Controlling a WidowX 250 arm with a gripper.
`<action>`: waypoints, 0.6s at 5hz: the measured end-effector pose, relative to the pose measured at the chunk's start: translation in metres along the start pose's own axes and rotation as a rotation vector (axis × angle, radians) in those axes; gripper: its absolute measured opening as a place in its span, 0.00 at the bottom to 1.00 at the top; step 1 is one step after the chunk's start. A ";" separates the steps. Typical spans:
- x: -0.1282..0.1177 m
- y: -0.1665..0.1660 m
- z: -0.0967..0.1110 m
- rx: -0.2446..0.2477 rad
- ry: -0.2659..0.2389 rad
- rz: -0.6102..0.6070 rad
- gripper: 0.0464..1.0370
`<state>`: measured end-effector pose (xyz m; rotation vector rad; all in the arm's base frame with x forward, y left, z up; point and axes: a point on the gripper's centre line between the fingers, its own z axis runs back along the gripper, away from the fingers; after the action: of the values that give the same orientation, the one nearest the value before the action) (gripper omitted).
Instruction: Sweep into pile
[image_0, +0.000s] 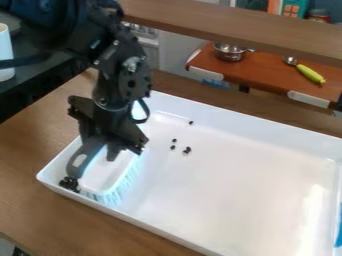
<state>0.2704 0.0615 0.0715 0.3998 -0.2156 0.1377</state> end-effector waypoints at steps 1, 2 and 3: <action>0.005 -0.006 0.012 -0.050 0.049 0.048 0.46; 0.036 -0.031 0.052 -0.136 0.013 0.138 0.46; 0.059 -0.056 0.084 -0.184 0.008 0.206 0.46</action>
<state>0.3221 -0.0178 0.1401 0.1936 -0.2595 0.3196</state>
